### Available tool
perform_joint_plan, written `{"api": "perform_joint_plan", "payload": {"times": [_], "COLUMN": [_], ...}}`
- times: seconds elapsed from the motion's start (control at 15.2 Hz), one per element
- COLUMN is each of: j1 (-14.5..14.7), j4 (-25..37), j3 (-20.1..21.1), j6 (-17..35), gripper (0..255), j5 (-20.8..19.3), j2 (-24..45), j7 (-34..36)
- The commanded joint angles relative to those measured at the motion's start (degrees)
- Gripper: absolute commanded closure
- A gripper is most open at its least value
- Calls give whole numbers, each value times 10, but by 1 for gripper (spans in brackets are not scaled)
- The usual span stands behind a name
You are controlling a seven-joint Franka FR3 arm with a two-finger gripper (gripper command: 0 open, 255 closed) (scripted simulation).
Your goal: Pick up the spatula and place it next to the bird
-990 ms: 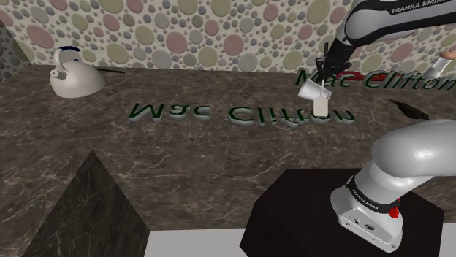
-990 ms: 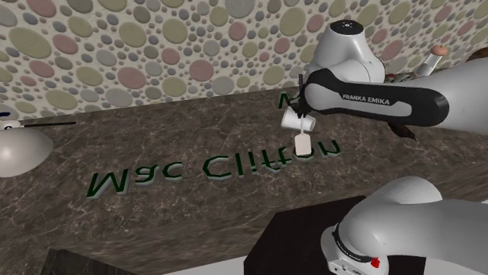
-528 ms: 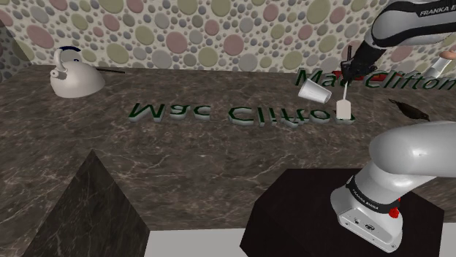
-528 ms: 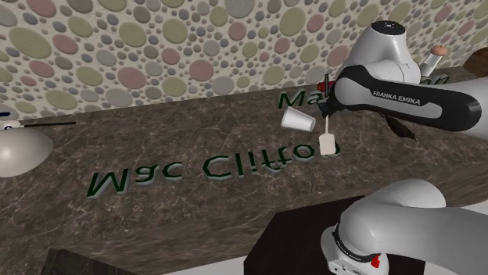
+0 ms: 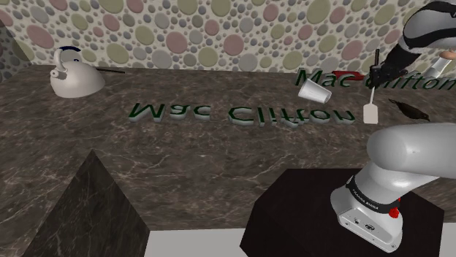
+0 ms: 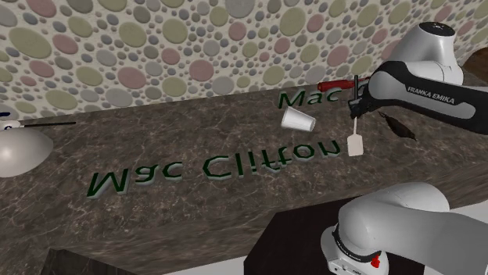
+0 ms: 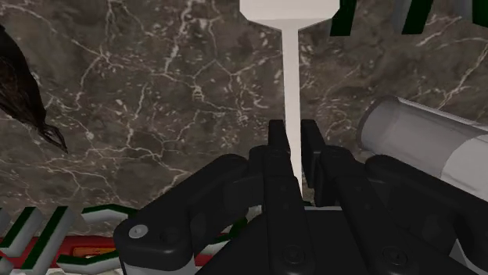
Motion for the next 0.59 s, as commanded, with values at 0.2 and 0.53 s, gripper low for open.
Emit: {"api": "perform_joint_plan", "payload": {"times": [0.2, 0.53], "j1": [-23, -26], "j4": [23, -5], "j3": [-65, -81], "j6": [2, 46], "gripper": [255, 255], "j5": [-25, -37], "j2": [15, 31], "j7": [-70, -70]}}
